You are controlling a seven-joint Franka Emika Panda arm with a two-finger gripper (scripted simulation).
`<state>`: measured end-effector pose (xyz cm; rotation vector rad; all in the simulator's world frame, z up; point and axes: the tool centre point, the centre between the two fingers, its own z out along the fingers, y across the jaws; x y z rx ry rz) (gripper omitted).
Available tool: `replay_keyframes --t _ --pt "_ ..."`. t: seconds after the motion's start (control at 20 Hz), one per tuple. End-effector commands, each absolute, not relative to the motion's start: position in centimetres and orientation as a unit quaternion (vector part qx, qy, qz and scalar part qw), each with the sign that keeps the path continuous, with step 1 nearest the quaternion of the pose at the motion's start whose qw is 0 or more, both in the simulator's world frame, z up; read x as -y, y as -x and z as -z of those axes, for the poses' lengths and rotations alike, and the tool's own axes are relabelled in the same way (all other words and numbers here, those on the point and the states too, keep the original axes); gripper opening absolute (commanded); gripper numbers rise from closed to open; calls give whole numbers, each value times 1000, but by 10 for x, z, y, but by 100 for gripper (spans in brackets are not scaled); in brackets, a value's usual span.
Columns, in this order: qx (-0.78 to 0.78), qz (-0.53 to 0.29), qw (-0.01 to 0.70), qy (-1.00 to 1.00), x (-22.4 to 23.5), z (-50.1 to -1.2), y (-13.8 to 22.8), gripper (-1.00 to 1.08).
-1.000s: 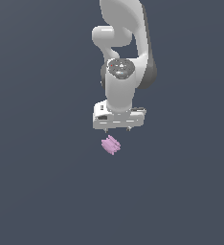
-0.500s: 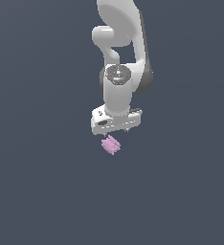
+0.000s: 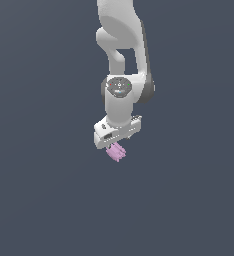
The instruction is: Pick up the object and move it to a goal position.
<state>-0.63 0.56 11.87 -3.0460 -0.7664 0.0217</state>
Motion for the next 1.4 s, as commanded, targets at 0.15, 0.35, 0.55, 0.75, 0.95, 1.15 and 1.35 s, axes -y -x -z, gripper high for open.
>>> replay_keyframes --t 0.15,0.35,0.55,0.75,0.95,1.15,1.35 --pt "306 -4 0 952 0 -105 6 100" --pt "339 -2 0 941 2 -98 5 100" --pt "361 -1 0 933 4 -93 5 100" --pt "373 0 0 928 5 -91 5 100" --pt "374 0 0 928 5 -90 5 100" --pt "374 0 0 927 5 -84 6 100" --pt "375 0 0 927 5 -66 6 100"
